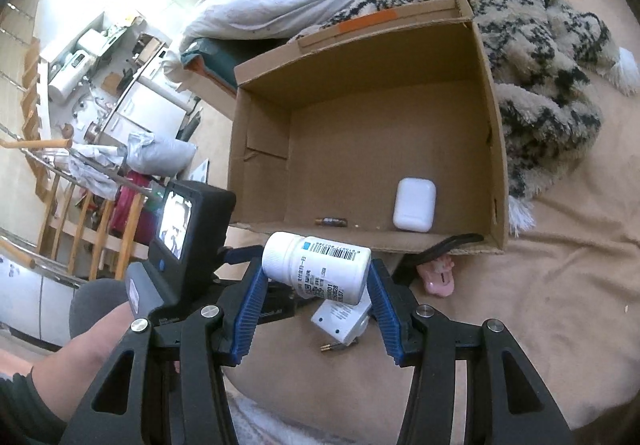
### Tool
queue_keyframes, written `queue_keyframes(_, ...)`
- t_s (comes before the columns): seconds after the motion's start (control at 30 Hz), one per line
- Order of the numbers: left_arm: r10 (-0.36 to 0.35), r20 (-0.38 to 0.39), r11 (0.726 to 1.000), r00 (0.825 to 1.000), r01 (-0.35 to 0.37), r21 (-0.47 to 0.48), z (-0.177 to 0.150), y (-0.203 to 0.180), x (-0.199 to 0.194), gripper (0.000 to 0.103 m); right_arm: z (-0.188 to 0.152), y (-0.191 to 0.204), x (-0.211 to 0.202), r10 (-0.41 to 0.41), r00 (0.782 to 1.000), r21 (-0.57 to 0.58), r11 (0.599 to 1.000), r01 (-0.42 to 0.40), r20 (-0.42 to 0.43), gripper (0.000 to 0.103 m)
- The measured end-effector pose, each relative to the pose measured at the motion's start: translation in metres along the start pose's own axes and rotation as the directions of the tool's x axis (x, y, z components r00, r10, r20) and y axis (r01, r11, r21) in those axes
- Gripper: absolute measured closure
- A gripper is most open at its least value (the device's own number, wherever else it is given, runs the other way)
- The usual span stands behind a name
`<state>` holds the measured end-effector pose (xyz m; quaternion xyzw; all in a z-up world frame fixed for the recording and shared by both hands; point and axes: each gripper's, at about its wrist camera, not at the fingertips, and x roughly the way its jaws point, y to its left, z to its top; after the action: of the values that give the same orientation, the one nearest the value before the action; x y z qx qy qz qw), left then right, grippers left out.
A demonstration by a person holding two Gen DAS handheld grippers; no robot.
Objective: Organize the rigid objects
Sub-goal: 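Grasp the white pill bottle with the right gripper while the left grasps the white plug charger, then lower the pill bottle and plug charger into the box and open both grippers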
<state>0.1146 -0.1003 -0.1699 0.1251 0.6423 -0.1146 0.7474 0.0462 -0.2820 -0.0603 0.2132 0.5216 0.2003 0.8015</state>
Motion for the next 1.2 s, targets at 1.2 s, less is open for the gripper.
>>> queue_keyframes(1.2, 0.08, 0.126, 0.995, 0.989, -0.071, -0.071, -0.058, 0.014, -0.082, 0.065, -0.001, 0.003, 0.008, -0.074, 0.997, -0.022, 0.997, 0.074, -0.007, 0.049)
